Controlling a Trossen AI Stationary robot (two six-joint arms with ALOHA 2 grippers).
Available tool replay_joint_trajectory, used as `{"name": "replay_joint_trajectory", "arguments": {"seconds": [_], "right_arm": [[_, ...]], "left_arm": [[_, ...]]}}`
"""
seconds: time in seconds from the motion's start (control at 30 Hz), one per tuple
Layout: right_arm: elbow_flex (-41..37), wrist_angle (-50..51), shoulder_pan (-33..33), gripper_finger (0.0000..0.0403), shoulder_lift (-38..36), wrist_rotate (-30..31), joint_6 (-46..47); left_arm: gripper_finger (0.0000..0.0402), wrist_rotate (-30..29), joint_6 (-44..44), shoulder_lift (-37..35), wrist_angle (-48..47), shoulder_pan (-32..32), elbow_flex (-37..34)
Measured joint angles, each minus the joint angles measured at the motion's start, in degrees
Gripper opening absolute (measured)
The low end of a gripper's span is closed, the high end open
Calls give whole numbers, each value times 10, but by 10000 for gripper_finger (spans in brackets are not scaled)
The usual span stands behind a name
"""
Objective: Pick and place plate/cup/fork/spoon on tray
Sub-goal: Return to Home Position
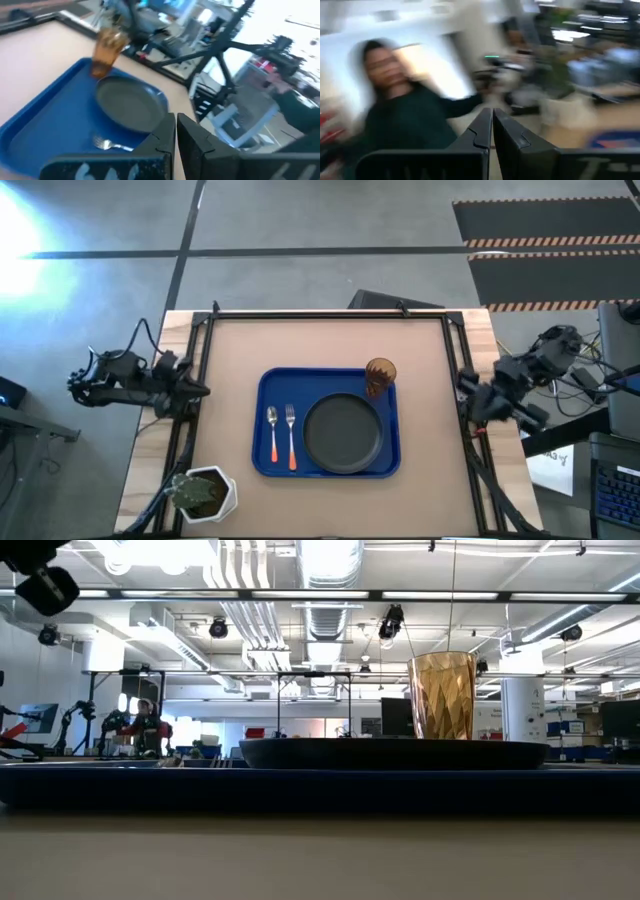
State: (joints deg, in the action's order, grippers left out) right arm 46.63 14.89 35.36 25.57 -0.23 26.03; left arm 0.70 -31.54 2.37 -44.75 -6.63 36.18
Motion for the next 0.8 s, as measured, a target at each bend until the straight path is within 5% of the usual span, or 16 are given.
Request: {"name": "replay_joint_trajectory", "arguments": {"seconds": [0.17, 0.63, 0.8], "right_arm": [[-92, -150, 0, 9, -22, -154, -43], [-303, -264, 0, 9, -253, -168, -19], [-334, -265, 3, 9, -251, -177, 9]], "left_arm": [[0, 6, 39, -2, 1, 0, -2], [0, 34, 57, -23, 60, 0, -87], [0, 35, 65, -23, 75, 0, -106]]}}
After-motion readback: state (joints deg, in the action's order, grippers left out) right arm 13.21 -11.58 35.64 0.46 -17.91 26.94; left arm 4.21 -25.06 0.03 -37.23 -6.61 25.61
